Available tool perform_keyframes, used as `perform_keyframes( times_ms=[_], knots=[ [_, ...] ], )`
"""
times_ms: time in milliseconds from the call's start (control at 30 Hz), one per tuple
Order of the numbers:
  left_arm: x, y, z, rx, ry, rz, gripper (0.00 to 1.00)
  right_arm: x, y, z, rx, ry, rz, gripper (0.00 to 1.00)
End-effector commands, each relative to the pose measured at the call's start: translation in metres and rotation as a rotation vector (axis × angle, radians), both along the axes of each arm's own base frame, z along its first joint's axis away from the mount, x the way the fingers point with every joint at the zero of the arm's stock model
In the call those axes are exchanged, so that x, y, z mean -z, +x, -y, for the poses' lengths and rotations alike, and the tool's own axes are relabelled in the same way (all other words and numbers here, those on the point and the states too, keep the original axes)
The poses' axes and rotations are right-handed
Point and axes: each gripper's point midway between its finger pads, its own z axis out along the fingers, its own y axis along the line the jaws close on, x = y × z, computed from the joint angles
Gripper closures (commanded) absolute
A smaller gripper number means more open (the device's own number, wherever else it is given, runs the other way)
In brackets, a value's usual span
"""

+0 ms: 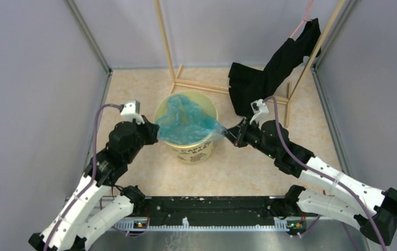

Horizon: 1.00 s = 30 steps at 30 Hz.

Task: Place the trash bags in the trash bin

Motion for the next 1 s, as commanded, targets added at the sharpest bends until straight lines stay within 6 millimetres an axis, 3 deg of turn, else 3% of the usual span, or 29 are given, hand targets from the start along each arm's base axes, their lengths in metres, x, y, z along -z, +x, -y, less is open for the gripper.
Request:
perform_keyframes(
  times_ms=[0,167,233,467,633,700,800,967],
  knots=[
    [-0.004,-0.004,-0.027,-0.165,-0.117,0.102,1.0,-0.003,0.004,0.01,0.063,0.02,0.023,1.0],
    [0.032,-0.014,-0.03,-0.214,-0.22,0.053,1.0,0.007,0.011,0.013,0.107,0.018,0.03,1.0],
    [0.032,-0.015,-0.024,-0.186,-0.251,0.05,1.0,0.01,0.013,0.012,0.102,0.004,0.03,1.0],
    [-0.025,-0.015,-0.012,-0.084,-0.264,0.15,1.0,-0.009,0.014,-0.003,0.04,0.01,0.069,1.0],
    [-0.054,-0.017,-0.003,-0.026,-0.265,0.174,1.0,-0.021,0.01,-0.007,0.007,0.024,0.083,1.0],
    [-0.056,-0.018,-0.005,-0.03,-0.266,0.18,1.0,-0.024,0.01,-0.008,0.001,0.028,0.087,1.0],
    [-0.045,-0.022,-0.014,-0.07,-0.259,0.17,1.0,-0.019,0.008,-0.007,-0.002,0.009,0.076,1.0],
    [0.001,-0.025,-0.016,-0.096,-0.257,0.081,1.0,-0.01,0.009,-0.003,0.014,-0.007,0.062,1.0]
  ],
)
